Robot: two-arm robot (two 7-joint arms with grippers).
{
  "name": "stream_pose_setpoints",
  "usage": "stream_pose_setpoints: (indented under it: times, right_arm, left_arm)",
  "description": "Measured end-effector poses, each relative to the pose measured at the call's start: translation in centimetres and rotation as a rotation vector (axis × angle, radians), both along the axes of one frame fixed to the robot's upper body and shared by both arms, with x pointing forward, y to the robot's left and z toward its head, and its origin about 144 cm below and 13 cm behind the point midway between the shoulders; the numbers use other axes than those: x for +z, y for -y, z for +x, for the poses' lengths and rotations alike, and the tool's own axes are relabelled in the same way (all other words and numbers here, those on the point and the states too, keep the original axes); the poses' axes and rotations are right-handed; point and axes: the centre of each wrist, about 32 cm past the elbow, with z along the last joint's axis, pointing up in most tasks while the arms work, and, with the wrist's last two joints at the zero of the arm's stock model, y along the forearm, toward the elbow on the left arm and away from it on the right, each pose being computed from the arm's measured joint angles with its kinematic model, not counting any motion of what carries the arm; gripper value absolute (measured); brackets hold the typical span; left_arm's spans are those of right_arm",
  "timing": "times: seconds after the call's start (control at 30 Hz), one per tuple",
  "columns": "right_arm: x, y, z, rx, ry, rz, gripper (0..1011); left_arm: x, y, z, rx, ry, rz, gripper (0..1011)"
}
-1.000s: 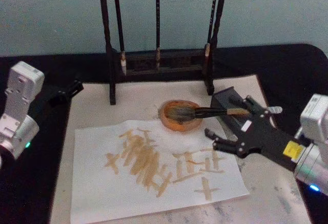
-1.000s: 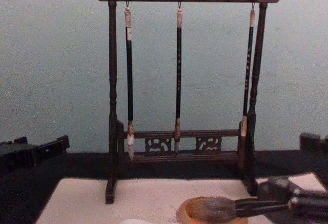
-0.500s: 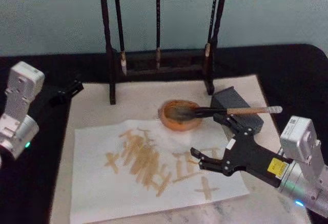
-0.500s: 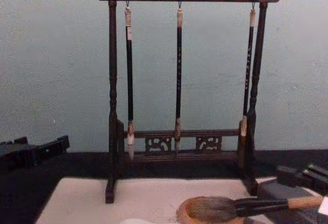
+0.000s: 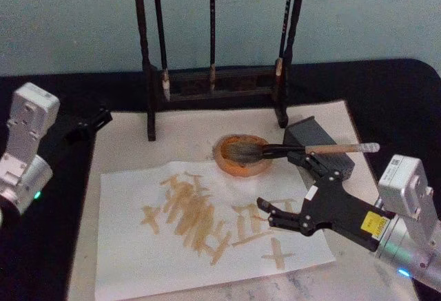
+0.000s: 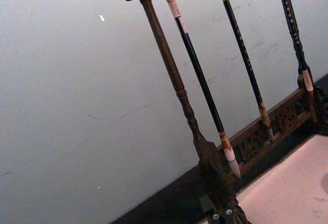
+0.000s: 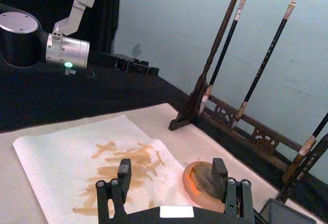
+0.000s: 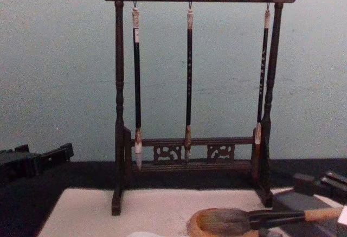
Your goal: Pick up the brush from the inkstone, write on the paper, then place the brush back to its original position.
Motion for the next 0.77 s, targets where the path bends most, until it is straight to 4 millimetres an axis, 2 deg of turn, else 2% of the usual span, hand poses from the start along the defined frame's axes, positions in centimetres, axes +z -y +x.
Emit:
stream_pose_setpoints:
  times: [0.77]
  right_arm:
    - [0.10,0.04,0.04,0.000,0.001,0.001,1008]
  left_arm:
    - [0.00,0.00,0.00,0.000,0.000,0.000,1002]
